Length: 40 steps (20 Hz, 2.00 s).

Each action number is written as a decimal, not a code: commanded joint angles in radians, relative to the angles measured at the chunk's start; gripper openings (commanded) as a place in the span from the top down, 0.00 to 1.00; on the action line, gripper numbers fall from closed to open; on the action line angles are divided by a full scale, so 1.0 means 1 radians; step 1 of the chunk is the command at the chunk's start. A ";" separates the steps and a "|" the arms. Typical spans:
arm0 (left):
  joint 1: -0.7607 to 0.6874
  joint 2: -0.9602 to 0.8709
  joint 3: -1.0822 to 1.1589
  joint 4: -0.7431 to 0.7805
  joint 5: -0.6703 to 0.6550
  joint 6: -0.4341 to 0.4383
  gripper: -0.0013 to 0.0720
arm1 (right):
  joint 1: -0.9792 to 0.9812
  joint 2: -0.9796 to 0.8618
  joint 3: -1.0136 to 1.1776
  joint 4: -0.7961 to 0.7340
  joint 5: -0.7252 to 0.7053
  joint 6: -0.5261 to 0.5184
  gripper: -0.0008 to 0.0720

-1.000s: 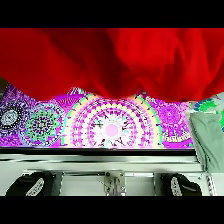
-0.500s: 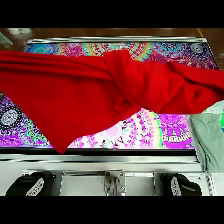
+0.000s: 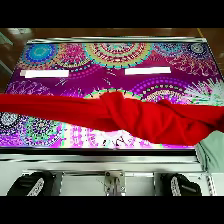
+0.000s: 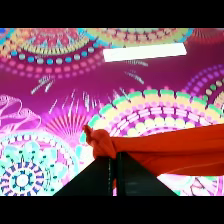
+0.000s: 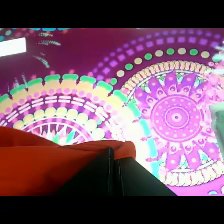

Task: Fold the shirts.

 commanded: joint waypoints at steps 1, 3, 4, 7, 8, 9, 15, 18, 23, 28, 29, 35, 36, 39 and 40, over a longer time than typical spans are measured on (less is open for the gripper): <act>0.000 0.029 -0.035 -0.003 -0.097 -0.005 0.93 | 0.000 0.004 0.000 0.019 0.062 0.043 0.91; 0.000 0.022 -0.142 -0.003 -0.088 -0.005 0.93 | 0.000 -0.053 -0.005 0.021 0.175 0.044 0.91; 0.000 0.018 -0.229 -0.003 -0.064 -0.004 0.93 | 0.000 -0.082 -0.019 0.005 0.192 0.044 0.90; 0.000 0.001 -0.552 -0.004 0.179 -0.002 0.93 | 0.002 -0.164 -0.139 -0.002 0.050 0.043 0.90; 0.000 -0.020 -0.637 -0.005 0.278 -0.006 0.93 | 0.002 -0.197 -0.190 0.019 -0.040 0.043 0.91; 0.000 -0.054 -0.704 -0.005 0.384 -0.029 0.93 | 0.003 -0.238 -0.245 0.058 -0.157 0.043 0.90; -0.002 -0.385 -0.758 -0.136 0.796 -0.061 0.93 | 0.232 -0.584 -0.336 0.113 -0.777 0.031 0.90; -0.002 -0.580 -0.758 -0.216 0.805 -0.068 0.93 | 0.348 -0.789 -0.336 0.112 -0.913 0.055 0.90; 0.006 -0.780 -0.757 -0.353 0.679 -0.080 0.68 | 0.423 -0.949 -0.335 0.137 -0.889 0.078 0.19; 0.126 -0.721 -0.753 -0.191 0.325 0.128 0.01 | 0.331 -0.834 -0.319 0.042 -0.563 -0.073 0.04; 0.151 -0.690 -0.788 -0.133 0.251 0.158 0.01 | 0.315 -0.816 -0.329 -0.054 -0.444 -0.079 0.04; 0.301 -0.454 -1.230 -0.285 0.328 0.246 0.01 | 0.200 -0.744 -0.627 0.230 -0.348 -0.177 0.04; 0.296 -0.462 -1.270 -0.287 0.359 0.248 0.01 | 0.206 -0.745 -0.660 0.281 -0.389 -0.184 0.04; 0.267 -0.482 -1.338 -0.361 0.477 0.248 0.01 | 0.257 -0.745 -0.702 0.323 -0.465 -0.182 0.04; 0.253 -0.493 -1.343 -0.372 0.508 0.247 0.01 | 0.283 -0.745 -0.702 0.322 -0.473 -0.182 0.04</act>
